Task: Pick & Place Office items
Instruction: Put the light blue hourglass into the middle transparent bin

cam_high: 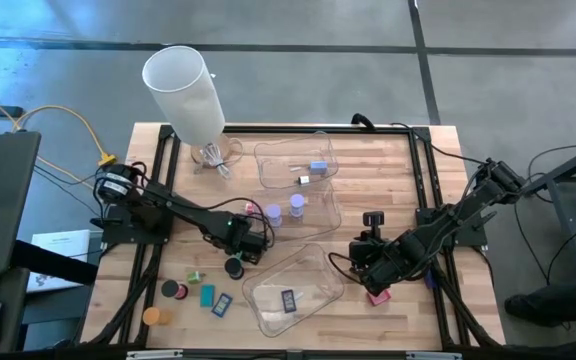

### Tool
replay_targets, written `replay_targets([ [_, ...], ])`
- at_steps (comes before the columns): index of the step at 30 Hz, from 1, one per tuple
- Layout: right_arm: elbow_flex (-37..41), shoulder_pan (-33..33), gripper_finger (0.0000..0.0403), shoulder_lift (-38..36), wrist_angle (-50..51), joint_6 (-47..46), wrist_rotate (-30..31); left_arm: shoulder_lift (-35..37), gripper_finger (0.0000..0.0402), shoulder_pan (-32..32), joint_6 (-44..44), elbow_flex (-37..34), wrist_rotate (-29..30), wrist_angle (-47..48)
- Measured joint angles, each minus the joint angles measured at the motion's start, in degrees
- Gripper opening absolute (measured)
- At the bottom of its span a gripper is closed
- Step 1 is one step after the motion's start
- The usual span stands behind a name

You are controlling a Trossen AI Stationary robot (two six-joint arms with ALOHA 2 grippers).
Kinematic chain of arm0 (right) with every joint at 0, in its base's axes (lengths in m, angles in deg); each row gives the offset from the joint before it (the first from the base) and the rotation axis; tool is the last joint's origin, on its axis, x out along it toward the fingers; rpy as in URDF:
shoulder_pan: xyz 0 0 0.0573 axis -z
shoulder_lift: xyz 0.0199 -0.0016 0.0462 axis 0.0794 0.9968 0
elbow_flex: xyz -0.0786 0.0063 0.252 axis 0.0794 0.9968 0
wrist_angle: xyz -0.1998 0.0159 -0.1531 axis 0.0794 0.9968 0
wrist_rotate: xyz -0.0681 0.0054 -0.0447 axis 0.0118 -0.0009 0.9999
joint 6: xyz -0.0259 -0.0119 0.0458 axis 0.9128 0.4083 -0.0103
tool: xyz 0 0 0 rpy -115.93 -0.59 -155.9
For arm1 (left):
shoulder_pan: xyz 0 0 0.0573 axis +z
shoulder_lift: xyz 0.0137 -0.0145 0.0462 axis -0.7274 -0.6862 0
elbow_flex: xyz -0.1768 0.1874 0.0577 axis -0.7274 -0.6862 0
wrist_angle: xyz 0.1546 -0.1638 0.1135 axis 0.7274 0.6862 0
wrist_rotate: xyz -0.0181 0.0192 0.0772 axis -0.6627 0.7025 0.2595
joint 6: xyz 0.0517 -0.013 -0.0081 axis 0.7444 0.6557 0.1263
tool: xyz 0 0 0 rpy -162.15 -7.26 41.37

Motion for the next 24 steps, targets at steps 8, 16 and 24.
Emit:
replay_targets([
  [8,0.0,0.0,0.0062,0.0,-0.2,0.49,-0.15,-1.47,0.0257,0.76,0.35,0.15,-1.09,0.4],
  [16,0.0,0.0,0.0061,0.0,-0.21,0.72,-0.14,-1.78,0.0244,1.18,0.37,0.17,-1.6,0.37],
  [24,0.0,0.0,0.0062,0.0,-0.23,0.74,-0.04,-1.87,0.0162,1.18,0.35,0.1,-1.89,0.1],
])
